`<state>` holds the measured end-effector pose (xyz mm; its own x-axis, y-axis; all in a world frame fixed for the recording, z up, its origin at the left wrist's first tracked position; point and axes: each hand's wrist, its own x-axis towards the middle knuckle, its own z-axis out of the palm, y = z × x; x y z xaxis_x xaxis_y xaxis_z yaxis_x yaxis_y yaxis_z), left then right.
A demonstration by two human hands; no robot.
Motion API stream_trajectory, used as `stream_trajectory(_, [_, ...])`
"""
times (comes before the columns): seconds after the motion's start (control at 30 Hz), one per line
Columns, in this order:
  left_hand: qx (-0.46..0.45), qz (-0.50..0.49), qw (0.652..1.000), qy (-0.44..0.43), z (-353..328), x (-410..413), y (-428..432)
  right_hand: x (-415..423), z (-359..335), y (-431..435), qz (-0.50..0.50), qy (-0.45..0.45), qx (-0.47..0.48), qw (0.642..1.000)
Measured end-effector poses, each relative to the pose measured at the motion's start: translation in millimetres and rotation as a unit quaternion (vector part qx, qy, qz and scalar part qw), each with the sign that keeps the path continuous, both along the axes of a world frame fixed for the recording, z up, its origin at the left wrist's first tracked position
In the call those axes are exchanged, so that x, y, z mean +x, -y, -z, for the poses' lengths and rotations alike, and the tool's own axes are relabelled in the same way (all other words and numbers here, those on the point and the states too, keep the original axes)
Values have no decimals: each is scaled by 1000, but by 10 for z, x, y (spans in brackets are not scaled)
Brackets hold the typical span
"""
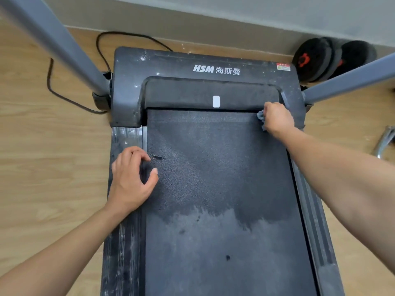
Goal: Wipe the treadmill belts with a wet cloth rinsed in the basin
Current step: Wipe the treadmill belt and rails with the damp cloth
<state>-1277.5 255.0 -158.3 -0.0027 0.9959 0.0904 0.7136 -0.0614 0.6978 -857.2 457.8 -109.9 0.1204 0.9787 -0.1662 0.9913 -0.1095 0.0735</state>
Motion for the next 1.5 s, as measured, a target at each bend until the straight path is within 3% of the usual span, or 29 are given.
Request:
stream_trajectory(0.1, [-43, 52, 994, 84, -6, -196, 19, -148, 58, 54, 92, -51, 34, 994])
stream_trajectory(0.17, [-102, 43, 979, 174, -41, -230, -15, -280, 30, 151, 154, -128, 60, 978])
stream_trajectory(0.23, [-134, 21, 970, 204, -69, -236, -75, -566, 37, 224, 184, -204, 86, 958])
stream_trajectory(0.33, [-140, 18, 972, 188, -59, -243, -113, -1175, 284, 191, 160, -300, 95, 936])
stream_trajectory(0.47, [-111, 7, 977, 181, -22, -193, -68, -2202, 208, 337, 128, -341, 111, 925])
stream_trajectory(0.53, [-91, -6, 983, 160, -15, -131, -47, -2760, 155, 454, 53, -364, 75, 927])
stream_trajectory(0.63, [-72, -32, 992, 97, -19, 13, 3, -3253, 200, 553, -99, -298, 5, 949])
stream_trajectory(0.77, [-47, 18, 999, -15, 3, 7, 54, -2758, 186, 401, -182, -246, -13, 952])
stream_trajectory(0.87, [-23, 71, 994, -76, 43, -98, 60, -1695, 219, 254, -105, -201, 17, 974])
stream_trajectory(1.0, [-6, 113, 989, -91, 72, -149, 94, -116, 5, 211, -2, -42, 13, 999])
stream_trajectory(1.13, [-7, 122, 989, -88, 79, -168, 93, 217, -169, 144, -31, 63, -57, 996])
stream_trajectory(1.27, [-3, 130, 987, -92, 73, -146, 93, 153, -57, 93, 12, 41, -34, 998])
stream_trajectory(1.4, [-23, 122, 991, -48, 29, -157, 83, -31, -3, 251, 131, -100, 66, 984])
stream_trajectory(1.5, [-30, 123, 991, -40, 0, -171, 78, -674, 114, 374, 123, -185, 79, 972])
